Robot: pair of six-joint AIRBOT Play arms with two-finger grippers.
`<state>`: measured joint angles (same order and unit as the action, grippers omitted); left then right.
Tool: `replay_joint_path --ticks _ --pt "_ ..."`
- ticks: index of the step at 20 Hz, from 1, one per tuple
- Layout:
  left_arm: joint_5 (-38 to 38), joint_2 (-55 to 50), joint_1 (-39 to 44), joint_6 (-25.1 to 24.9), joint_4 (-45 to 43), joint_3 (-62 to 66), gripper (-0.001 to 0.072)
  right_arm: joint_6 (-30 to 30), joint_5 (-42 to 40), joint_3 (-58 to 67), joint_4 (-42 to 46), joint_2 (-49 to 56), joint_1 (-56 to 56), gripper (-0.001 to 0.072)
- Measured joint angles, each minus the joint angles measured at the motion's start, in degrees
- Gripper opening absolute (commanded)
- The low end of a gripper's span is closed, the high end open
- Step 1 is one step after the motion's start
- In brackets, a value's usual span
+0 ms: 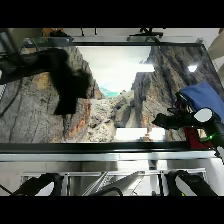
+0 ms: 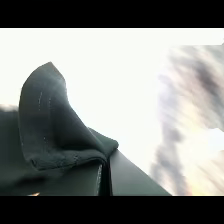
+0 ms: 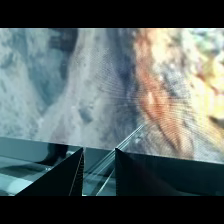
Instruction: Fold the shirts.
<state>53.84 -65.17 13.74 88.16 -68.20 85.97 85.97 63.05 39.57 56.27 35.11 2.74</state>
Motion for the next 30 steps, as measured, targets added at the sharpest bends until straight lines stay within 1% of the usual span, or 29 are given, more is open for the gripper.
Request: replay_joint_path --ticks 3,6,7,8,12,15,18,21,24,25,26,30 --pt "1.11 -3.45 6.03 2.12 0.15 0.87 0.0012 -0.39 -0.02 0.00 0.02 0.00 0.00 0.0220" --pt "3.56 -7.48 7.61 3.30 0.20 1.20 0.0012 -1.29 -0.46 0.00 0.15 0.00 0.00 0.0229" --pt "4.79 -8.74 7.58 3.34 0.20 1.27 0.0012 -1.62 -0.83 0.00 0.17 0.00 0.00 0.0294" --pt "6.23 -10.12 7.37 3.41 0.22 1.31 0.0012 -1.64 -1.31 0.00 0.20 0.00 0.00 0.0387" --pt "12.09 -14.62 5.51 3.15 0.20 1.31 0.0013 -1.88 -4.00 0.09 0.20 0.50 0.57 0.0388" --pt "15.67 -16.04 3.08 1.57 0.20 1.31 0.0012 -2.14 -4.92 0.92 0.13 2.71 3.04 0.0388" --pt "18.86 -16.31 -0.57 0.72 0.22 1.31 0.0012 -5.20 -3.80 1.46 -1.86 6.51 4.79 0.0388" --pt "20.92 -16.37 -3.15 -0.17 0.26 0.90 0.0012 -8.44 -1.11 0.79 -3.67 10.08 2.89 0.0389" --pt "21.05 -16.41 -4.07 -1.01 0.35 -1.70 0.0012 -9.81 -0.35 -1.05 -4.57 12.02 -1.38 0.0397" --pt "20.68 -16.41 -4.15 -1.25 0.35 -2.91 0.0012 -10.21 -0.57 -1.53 -4.59 12.63 -2.60 0.0421" --pt "20.04 -16.41 -4.22 -1.31 0.37 -4.22 0.0012 -10.40 -1.25 -1.90 -4.85 13.42 -3.63 0.0429" --pt "17.70 -16.41 -4.31 -1.66 0.66 -8.17 0.0013 -11.04 -2.51 -2.58 -5.01 17.55 -5.44 0.0429"
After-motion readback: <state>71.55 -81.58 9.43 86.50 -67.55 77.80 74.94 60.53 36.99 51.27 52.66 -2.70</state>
